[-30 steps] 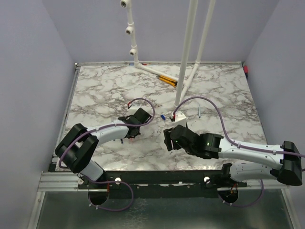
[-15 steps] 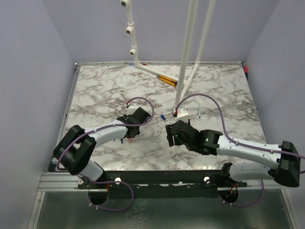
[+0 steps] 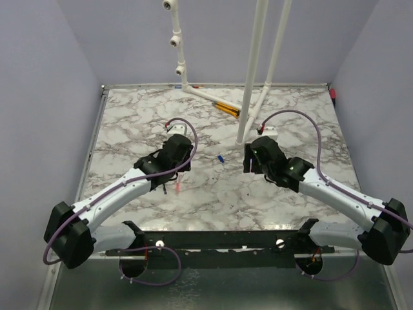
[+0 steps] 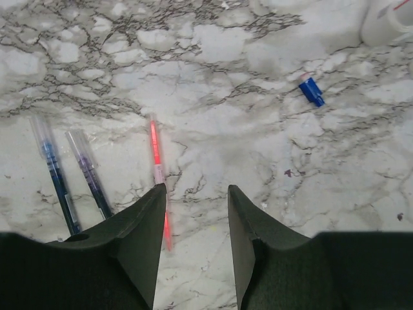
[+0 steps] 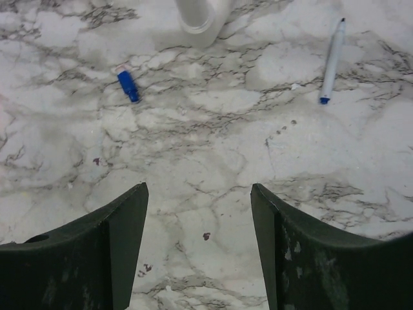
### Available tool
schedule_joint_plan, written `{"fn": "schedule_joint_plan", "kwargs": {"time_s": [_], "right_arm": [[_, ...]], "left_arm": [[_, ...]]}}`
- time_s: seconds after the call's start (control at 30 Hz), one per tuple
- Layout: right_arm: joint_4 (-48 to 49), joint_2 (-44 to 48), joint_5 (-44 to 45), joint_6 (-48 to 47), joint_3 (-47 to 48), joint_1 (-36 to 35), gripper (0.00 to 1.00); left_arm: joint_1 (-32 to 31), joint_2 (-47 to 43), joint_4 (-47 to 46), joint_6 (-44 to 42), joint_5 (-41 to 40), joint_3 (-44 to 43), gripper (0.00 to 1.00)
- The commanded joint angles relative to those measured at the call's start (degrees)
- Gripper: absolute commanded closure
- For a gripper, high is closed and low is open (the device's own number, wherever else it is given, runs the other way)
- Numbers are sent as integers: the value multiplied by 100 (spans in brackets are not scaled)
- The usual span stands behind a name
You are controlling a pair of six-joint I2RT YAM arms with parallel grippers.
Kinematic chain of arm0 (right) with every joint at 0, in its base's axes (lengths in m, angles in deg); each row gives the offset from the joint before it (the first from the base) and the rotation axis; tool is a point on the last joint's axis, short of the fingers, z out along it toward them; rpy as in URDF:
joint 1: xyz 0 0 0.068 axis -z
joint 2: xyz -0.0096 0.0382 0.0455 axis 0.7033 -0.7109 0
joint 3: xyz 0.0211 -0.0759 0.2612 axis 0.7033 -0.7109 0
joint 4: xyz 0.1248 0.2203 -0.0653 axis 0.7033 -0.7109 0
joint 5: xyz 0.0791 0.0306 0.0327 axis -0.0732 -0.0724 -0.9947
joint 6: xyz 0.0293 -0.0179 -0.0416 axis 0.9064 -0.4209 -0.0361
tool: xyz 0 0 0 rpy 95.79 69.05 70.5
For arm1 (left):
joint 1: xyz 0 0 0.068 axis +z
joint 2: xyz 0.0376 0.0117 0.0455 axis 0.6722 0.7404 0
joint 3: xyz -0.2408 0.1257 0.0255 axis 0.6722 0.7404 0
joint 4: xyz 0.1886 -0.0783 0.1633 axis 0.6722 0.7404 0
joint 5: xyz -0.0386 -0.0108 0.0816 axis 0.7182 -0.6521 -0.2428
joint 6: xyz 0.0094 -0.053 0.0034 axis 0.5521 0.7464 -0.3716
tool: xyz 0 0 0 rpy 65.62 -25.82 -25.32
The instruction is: Insert the pens into the pen caps
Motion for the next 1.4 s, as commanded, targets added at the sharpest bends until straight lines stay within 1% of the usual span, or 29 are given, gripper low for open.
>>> {"fn": "schedule_joint_plan", "kwargs": {"time_s": [0.0, 0.1, 0.2, 0.27, 0.4, 0.47, 0.6, 0.77, 0.87, 1.03, 1.2, 1.37], "right_arm": [[-162, 41, -350, -199, 220, 686, 31], [-63, -20, -525, -258, 205, 1150, 32], [-31, -230, -522, -282, 243, 1506, 33], [1, -386, -507, -311, 260, 1752, 33], [205, -720, -940, -368, 320, 2329, 36], [322, -899, -1129, -405, 388, 2509, 38], [373, -1503, -1234, -524, 724, 2756, 39], [343, -2189, -1279, -691, 1195, 3037, 46], [284, -2549, -1218, -734, 1450, 3148, 46], [215, -3139, -1408, -861, 1915, 3299, 48], [202, -3670, -1546, -926, 2210, 3441, 53], [267, -4020, -1671, -920, 2260, 3512, 56]], "left_arm": [[11, -628, 153, -582, 613, -136, 55], [11, -985, 153, -779, 733, -47, 54], [15, -1201, 152, -863, 724, 118, 54], [15, -1244, 151, -881, 774, 241, 54], [13, -1243, 128, -868, 1143, 409, 54], [15, -1248, 127, -911, 1248, 394, 54], [11, -1365, 120, -981, 1268, 421, 53], [9, -1627, 76, -948, 1325, 501, 52], [10, -1747, 57, -948, 1273, 513, 51], [15, -1906, 57, -944, 1207, 526, 50], [10, -2032, 57, -939, 1091, 531, 49], [10, -2082, 57, -927, 1016, 540, 48]]}}
